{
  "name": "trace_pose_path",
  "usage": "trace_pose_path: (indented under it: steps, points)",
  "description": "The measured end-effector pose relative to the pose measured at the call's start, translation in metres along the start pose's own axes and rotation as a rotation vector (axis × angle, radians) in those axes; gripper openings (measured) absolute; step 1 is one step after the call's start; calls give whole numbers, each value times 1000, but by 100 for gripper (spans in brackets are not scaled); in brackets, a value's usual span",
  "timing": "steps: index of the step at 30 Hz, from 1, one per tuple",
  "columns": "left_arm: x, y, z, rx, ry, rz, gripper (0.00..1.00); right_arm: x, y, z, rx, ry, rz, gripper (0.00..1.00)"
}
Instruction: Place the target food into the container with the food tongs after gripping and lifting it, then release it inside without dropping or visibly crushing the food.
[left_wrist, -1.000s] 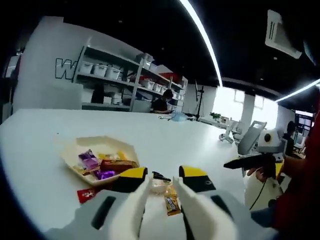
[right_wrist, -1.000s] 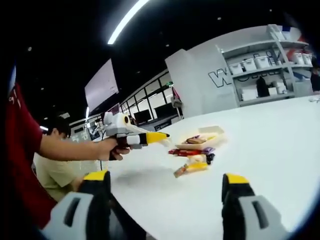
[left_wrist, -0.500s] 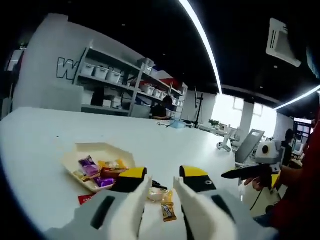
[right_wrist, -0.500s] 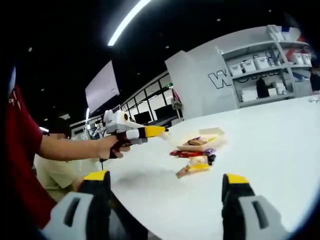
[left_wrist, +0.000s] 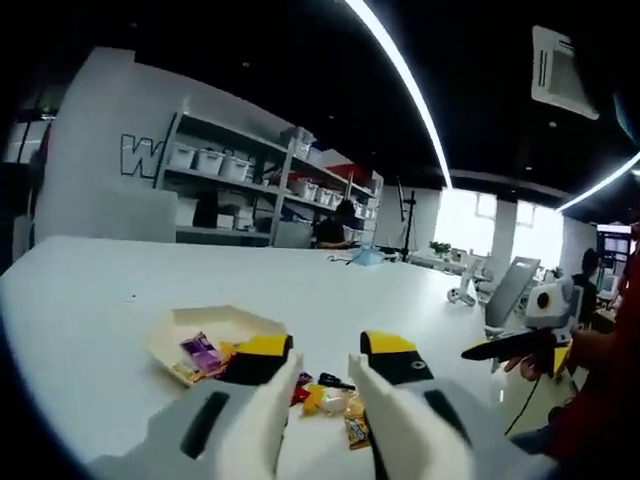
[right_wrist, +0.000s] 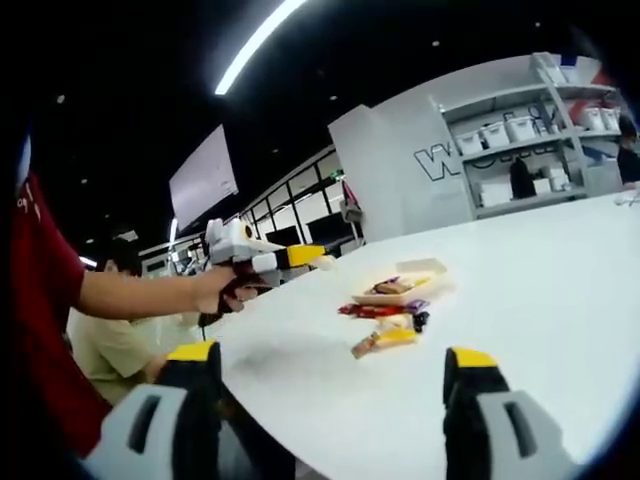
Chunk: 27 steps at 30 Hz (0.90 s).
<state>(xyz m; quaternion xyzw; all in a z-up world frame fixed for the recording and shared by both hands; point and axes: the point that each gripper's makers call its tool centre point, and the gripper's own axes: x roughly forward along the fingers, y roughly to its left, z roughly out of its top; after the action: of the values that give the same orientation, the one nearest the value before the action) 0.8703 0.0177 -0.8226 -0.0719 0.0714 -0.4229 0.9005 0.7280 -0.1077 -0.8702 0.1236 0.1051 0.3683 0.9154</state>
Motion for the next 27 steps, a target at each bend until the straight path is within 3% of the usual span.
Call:
trace_pose_path:
  steps: [15, 17, 18, 20, 25, 27]
  points:
    - [5, 9, 7, 5, 6, 7, 26, 1, -4, 3, -1, -9, -3, 91]
    - [6, 9, 2, -15, 27, 10, 26, 1, -4, 3, 1, -9, -2, 91]
    - [6, 6, -8, -8, 69, 3, 26, 0, -5, 1, 3, -6, -2, 91]
    - [8, -2, -27, 59, 128, -21, 26, 0, -5, 0, 7, -4, -4, 91]
    - [17, -9, -52, 23, 133, -58, 27, -1, -5, -5, 11, 11, -4, 91]
    - [21, -12, -64, 42, 169, -75, 27, -2, -6, -6, 18, 11, -8, 91]
